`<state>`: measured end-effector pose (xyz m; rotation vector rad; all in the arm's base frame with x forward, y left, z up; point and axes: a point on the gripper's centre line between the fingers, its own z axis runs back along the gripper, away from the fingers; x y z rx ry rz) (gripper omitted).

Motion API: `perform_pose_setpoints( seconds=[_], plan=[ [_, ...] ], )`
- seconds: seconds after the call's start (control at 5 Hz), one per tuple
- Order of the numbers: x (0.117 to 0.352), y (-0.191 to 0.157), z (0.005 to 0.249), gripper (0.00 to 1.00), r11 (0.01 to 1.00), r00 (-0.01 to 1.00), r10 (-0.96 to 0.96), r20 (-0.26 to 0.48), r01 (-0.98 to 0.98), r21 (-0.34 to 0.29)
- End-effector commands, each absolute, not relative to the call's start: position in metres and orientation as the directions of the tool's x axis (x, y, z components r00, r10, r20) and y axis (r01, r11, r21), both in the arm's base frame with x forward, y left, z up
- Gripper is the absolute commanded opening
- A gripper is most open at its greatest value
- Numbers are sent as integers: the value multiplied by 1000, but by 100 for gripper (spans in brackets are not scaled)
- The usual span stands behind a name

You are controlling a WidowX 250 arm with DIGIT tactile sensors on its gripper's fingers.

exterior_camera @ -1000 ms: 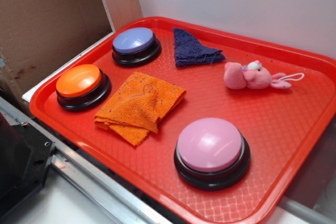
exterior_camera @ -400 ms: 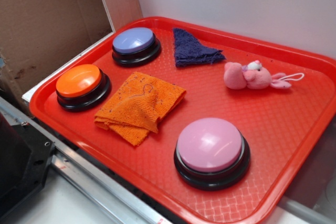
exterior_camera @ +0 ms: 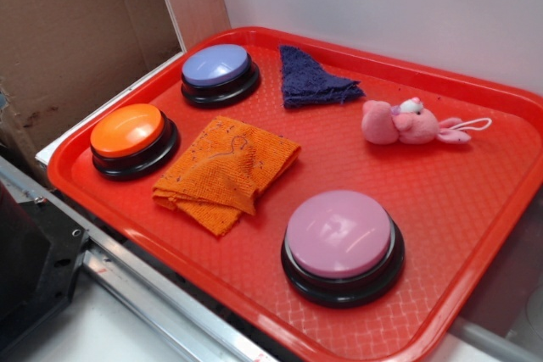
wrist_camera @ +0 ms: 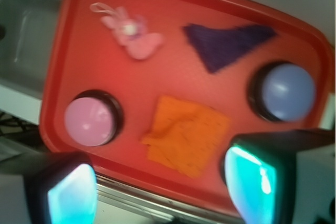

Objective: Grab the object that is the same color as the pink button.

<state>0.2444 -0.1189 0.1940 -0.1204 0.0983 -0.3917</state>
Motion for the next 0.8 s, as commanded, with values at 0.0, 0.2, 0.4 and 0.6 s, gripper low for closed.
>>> perform_pose_setpoints(
  seconds=[0.0,0.2,0.4,0.6],
  plan=[
    [235,-159,199,100,873,878,-478,-33,470,-129],
    [235,-159,199,100,873,878,-478,-33,470,-129],
    [186,-139,169,100,875,868,-483,-115,479,-62],
    [208,-135,157,100,866,859,-500,-106,492,-91]
  ],
)
